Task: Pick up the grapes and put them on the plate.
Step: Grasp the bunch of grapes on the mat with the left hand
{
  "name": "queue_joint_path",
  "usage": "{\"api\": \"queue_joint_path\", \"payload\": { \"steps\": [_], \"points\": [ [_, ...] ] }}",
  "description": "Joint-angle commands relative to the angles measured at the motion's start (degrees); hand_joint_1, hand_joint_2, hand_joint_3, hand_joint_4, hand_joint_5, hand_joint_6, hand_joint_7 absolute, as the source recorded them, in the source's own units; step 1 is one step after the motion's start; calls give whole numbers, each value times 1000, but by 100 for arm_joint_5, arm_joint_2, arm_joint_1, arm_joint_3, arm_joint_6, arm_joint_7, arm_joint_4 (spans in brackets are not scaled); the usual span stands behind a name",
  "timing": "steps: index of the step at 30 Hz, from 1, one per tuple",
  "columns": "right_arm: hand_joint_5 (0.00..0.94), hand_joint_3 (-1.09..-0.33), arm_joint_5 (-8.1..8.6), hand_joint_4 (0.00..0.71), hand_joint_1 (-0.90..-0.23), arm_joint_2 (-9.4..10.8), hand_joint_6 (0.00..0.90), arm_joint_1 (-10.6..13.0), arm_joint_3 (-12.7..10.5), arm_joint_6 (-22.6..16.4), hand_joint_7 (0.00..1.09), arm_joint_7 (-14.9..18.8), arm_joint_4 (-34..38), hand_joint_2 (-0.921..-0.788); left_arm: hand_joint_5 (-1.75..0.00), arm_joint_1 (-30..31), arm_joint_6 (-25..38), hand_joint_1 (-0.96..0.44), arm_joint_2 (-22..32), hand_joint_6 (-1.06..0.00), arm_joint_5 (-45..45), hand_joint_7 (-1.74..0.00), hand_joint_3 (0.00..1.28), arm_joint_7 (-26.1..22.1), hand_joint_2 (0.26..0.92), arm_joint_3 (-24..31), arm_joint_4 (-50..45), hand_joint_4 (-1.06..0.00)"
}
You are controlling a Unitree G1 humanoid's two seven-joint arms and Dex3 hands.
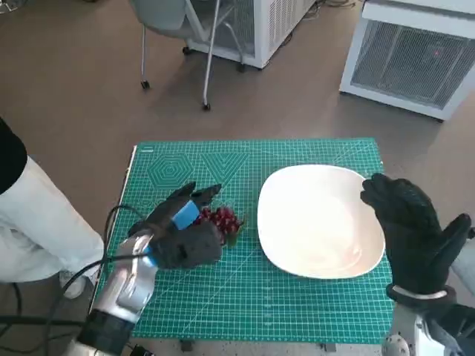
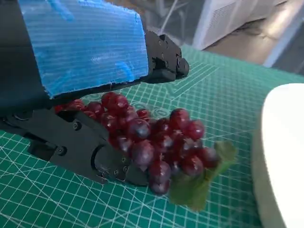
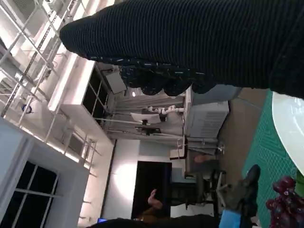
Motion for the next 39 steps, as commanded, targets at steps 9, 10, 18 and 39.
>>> {"api": "queue_joint_path", "payload": {
  "steps": [9,10,18,39],
  "points": [
    [514,-521,31,436,-386,18,225,154,-7,114,888,-15,-3,-921,0,-585,77,-215,-232,-288,62,0,2,191,767,-404,1089,-81],
    [515,-520,23,436,-386,20,225,155,-4,112,888,-19,-4,-921,0,-639,67,-219,-249,-288,62,0,2,201,767,-434,1208,-81],
    [518,-519,10,434,-385,27,225,169,3,124,888,-26,-18,-921,0,-1095,-64,-256,-392,-269,55,0,4,310,773,-681,2298,-73],
    [529,-521,43,427,-385,22,224,212,-12,181,893,-49,-89,-921,-22,-1430,-341,-173,-531,-321,-85,-22,7,585,807,-854,3175,-160]
  ]
}}
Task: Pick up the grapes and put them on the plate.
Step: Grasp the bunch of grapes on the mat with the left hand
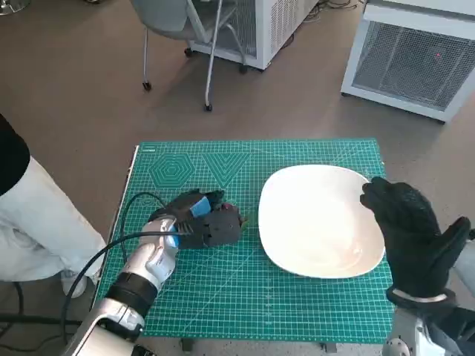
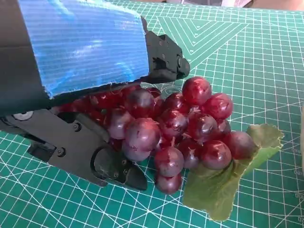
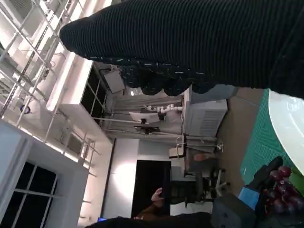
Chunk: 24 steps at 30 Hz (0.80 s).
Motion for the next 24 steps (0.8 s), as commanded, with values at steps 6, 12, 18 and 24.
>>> {"api": "queue_joint_path", "payload": {
  "steps": [6,12,18,24],
  "points": [
    [532,-521,29,426,-386,3,224,100,-21,134,894,-36,6,-921,-202,171,-386,26,-70,-637,-143,-43,16,640,860,50,235,-510],
    [534,-519,44,427,-386,0,226,85,-33,125,894,-6,41,-921,-1078,210,-607,56,6,-720,71,-818,67,1051,901,-178,310,-653],
    [534,-518,57,427,-387,-3,227,64,-44,112,892,20,88,-921,-1375,212,-571,10,65,-738,181,-867,73,1025,917,-320,250,-614],
    [534,-518,46,427,-387,-1,229,58,-40,104,891,9,92,-921,-1408,263,-569,5,117,-733,116,-872,72,991,919,-301,125,-620]
  ]
}}
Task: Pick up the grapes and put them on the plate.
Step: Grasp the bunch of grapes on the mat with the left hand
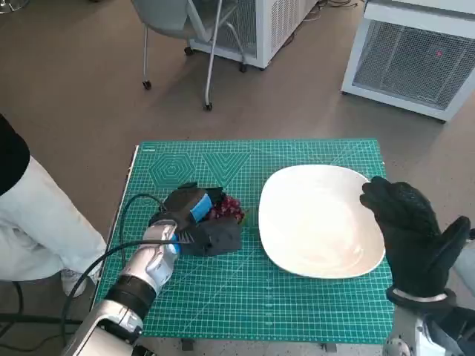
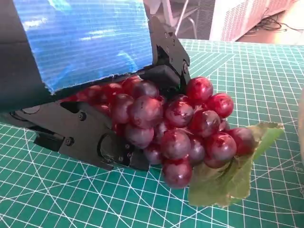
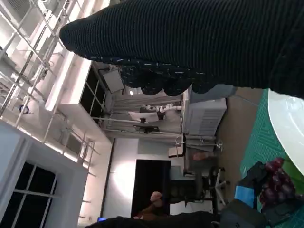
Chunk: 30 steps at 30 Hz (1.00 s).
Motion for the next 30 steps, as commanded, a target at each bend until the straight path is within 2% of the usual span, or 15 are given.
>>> {"api": "queue_joint_path", "payload": {
  "steps": [1,21,30],
  "points": [
    [534,-518,22,427,-387,0,229,60,-28,51,891,2,74,-921,-1408,206,4,5,61,-732,-12,-873,72,-105,919,-18,-64,-622],
    [535,-519,-11,427,-387,18,231,12,-14,12,889,-11,126,-921,-1338,283,170,2,167,-706,-82,-926,64,-240,915,91,-502,-673],
    [536,-520,-1,428,-386,14,231,8,-18,29,888,-24,104,-921,-1347,393,365,2,257,-713,-80,-913,60,-349,917,187,-1126,-668]
  ]
}}
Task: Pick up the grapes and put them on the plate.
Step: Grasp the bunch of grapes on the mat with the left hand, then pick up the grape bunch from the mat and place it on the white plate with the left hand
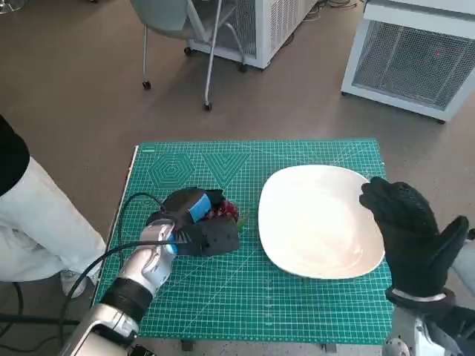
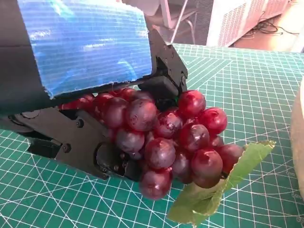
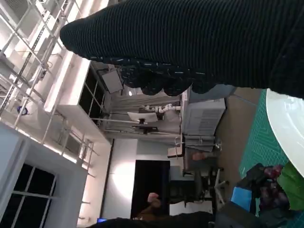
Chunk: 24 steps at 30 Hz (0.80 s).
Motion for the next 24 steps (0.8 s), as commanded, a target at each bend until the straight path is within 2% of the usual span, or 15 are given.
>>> {"api": "queue_joint_path", "payload": {
  "steps": [1,19,24],
  "points": [
    [537,-520,0,429,-386,13,231,29,-22,32,888,-26,54,-921,-1346,163,131,2,110,-715,-20,-910,58,-96,918,96,-498,-669],
    [542,-522,-39,429,-385,44,230,14,-15,-30,891,-25,72,-921,-1367,703,995,5,557,-779,207,-817,48,-715,913,533,-3556,-663],
    [543,-522,-48,429,-387,59,229,9,0,-34,892,-45,64,-921,-1314,700,1150,3,577,-759,270,-872,45,-872,910,611,-4082,-687]
  ]
}}
